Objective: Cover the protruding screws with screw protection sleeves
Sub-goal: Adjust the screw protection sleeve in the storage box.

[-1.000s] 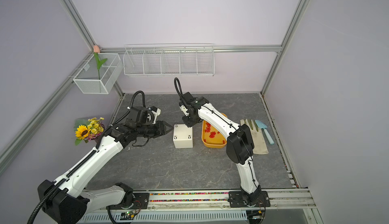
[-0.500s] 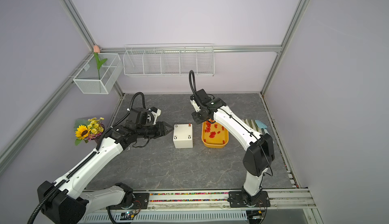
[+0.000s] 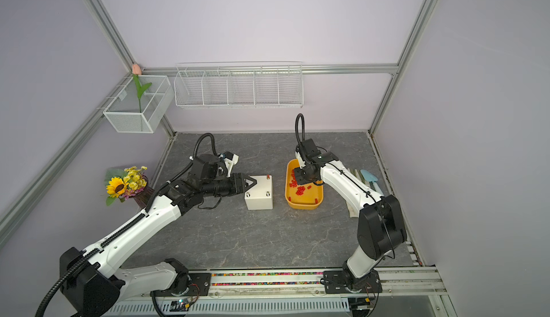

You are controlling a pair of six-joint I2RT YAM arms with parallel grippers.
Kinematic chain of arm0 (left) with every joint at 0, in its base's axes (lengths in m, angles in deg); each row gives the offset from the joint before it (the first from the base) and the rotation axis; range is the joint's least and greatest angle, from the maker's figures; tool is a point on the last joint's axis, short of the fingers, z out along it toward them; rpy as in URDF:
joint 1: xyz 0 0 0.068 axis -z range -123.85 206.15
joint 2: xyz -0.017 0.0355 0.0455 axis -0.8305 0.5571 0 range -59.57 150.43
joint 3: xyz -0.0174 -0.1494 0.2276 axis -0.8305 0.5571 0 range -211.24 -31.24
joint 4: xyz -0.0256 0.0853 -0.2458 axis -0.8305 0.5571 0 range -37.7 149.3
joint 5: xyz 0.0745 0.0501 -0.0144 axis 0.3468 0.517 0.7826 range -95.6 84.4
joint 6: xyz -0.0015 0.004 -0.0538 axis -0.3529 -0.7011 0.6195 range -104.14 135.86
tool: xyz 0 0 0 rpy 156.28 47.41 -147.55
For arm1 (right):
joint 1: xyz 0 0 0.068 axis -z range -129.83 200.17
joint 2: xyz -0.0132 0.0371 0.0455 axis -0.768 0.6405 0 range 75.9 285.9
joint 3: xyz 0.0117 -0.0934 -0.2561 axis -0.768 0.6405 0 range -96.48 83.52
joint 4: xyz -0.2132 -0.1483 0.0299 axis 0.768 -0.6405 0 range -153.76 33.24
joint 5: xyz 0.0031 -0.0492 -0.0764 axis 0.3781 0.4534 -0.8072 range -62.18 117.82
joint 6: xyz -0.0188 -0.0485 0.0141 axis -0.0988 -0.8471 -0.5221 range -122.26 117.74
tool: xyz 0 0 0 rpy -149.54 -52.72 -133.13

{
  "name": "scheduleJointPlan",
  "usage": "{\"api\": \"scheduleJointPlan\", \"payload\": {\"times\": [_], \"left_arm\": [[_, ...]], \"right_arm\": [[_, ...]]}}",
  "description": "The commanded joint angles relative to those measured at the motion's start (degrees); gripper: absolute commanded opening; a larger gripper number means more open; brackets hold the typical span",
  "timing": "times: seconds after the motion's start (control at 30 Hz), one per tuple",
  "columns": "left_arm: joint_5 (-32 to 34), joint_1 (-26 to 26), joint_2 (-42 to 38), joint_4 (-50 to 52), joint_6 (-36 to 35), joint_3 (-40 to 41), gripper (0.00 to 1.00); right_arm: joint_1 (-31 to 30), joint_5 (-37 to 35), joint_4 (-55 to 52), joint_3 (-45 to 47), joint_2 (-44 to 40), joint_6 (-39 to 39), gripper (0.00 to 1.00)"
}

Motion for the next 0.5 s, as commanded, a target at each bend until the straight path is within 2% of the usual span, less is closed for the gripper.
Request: {"api": "scheduleJointPlan", "payload": {"times": [0.0,0.13,0.47], "left_arm": [[-0.1,0.5,0.6,-2.0,1.1,0.0,0.52],[0.3,0.5,0.5,-1.6,0.9,-0.1,0.52],[0.3,0.5,0.3,-1.3,0.7,0.4,0.52]], "right_arm": [[0.5,2.1,3.0,1.3,2.6,1.2,0.27],[0.6,3.8,4.7,2.0,4.9,2.1,0.22],[0.9,2.8,5.3,0.8,10.4,2.5,0.23]]}}
